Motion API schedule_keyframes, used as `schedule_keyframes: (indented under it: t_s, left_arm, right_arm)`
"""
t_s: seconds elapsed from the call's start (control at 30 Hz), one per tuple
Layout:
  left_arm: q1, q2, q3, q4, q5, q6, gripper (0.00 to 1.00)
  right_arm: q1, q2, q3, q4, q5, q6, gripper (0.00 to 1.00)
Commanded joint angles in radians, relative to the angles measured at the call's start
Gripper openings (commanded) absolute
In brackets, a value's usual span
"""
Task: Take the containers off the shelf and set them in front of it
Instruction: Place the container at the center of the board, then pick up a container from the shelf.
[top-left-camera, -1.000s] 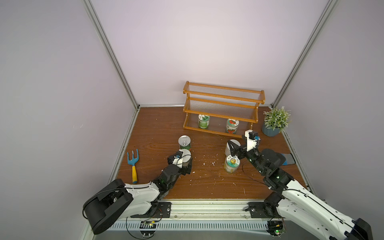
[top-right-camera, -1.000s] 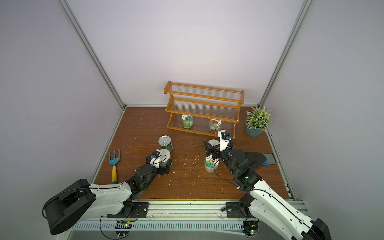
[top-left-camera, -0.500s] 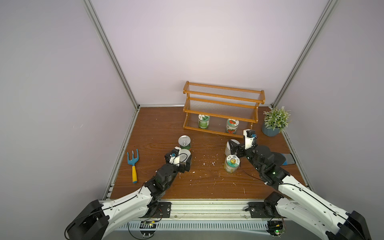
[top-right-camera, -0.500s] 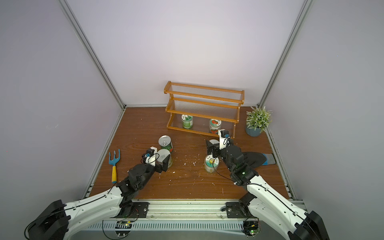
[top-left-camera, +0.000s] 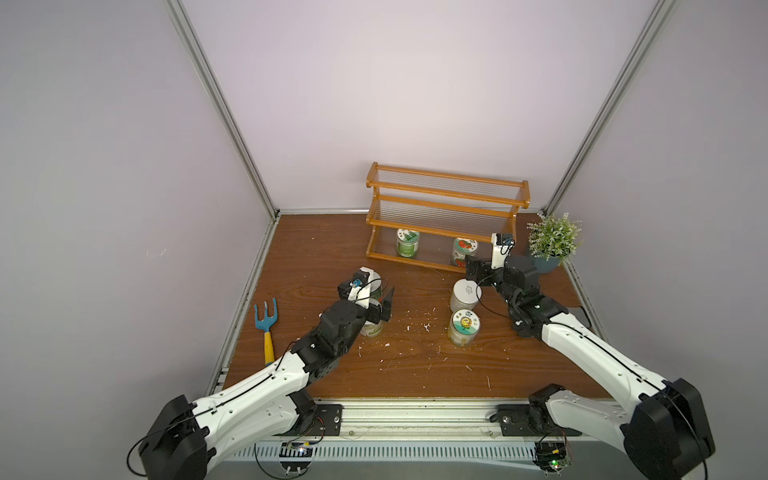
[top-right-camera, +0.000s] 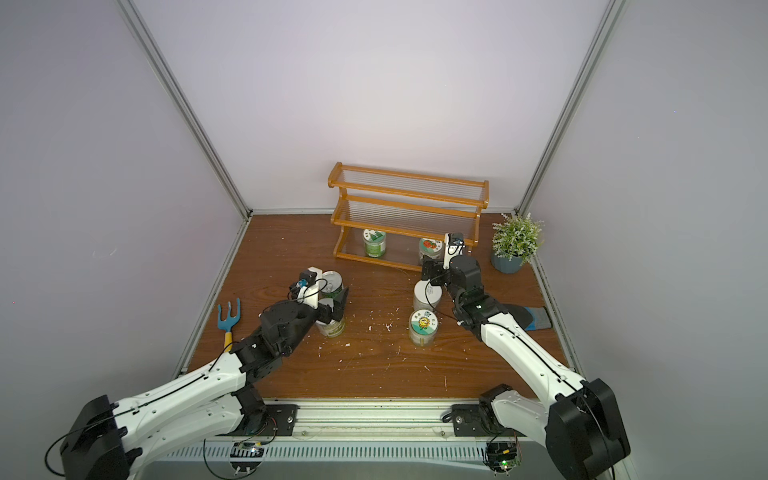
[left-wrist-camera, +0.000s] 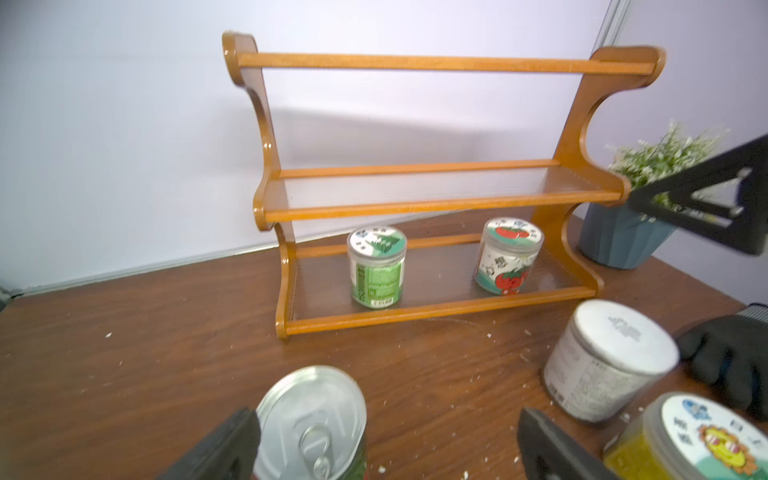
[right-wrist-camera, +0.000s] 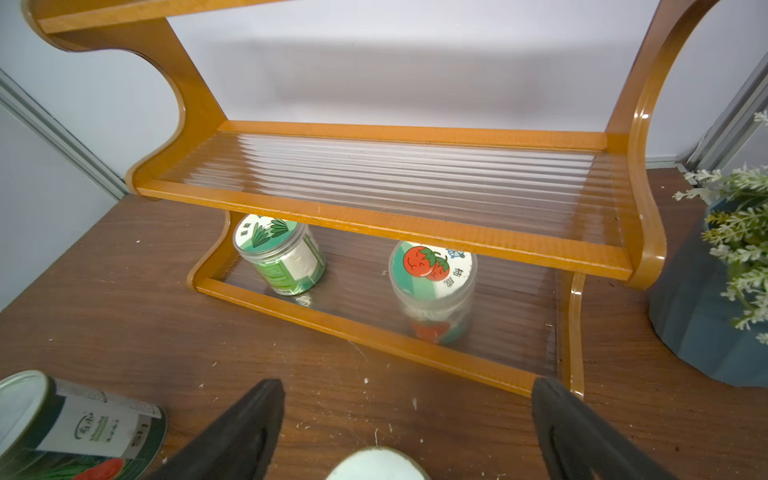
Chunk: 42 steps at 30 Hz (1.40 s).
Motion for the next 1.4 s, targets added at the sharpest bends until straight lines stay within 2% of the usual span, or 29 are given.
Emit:
schedule_keyframes:
  t_s: [0.0, 0.1, 0.33, 0.53, 0.9, 1.17, 1.37]
  left_arm:
    - [0.045, 0.047, 0.071, -0.051, 0.094, -0.004, 1.0]
    - [0.094, 0.092, 0.122, -0.053, 0.154, -0.015, 1.0]
    - [0.122, 0.172, 0.198, -0.078, 0.175, -0.004, 1.0]
    - [0.186, 0.175, 0.181, -0.058, 0.23, -0.052, 1.0]
    - [0.208, 0.174, 0.16, -0.042, 0.236, -0.049, 1.0]
    - [0.271, 0.171, 0.116, -0.014, 0.294, -0.094, 0.99]
    - [0.282, 0.172, 0.101, -0.004, 0.304, -0.094, 1.0]
  right_arm:
    - [-0.014, 0.034, 0.047, 0.004, -0.004, 0.014, 0.99]
    - [-0.03, 0.084, 0.07, 0.0, -0.014, 0.036, 0.99]
    - [-0.042, 0.209, 0.135, -0.003, -0.031, 0.064, 0.99]
    - [-0.042, 0.281, 0.109, 0.102, -0.006, 0.077, 0.99]
    - [-0.041, 0.392, 0.088, 0.266, 0.032, 0.063, 0.99]
    - [-0.039, 0.438, 0.047, 0.4, 0.06, 0.054, 0.99]
    - [-0.028, 0.469, 0.051, 0.455, 0.069, 0.02, 0.99]
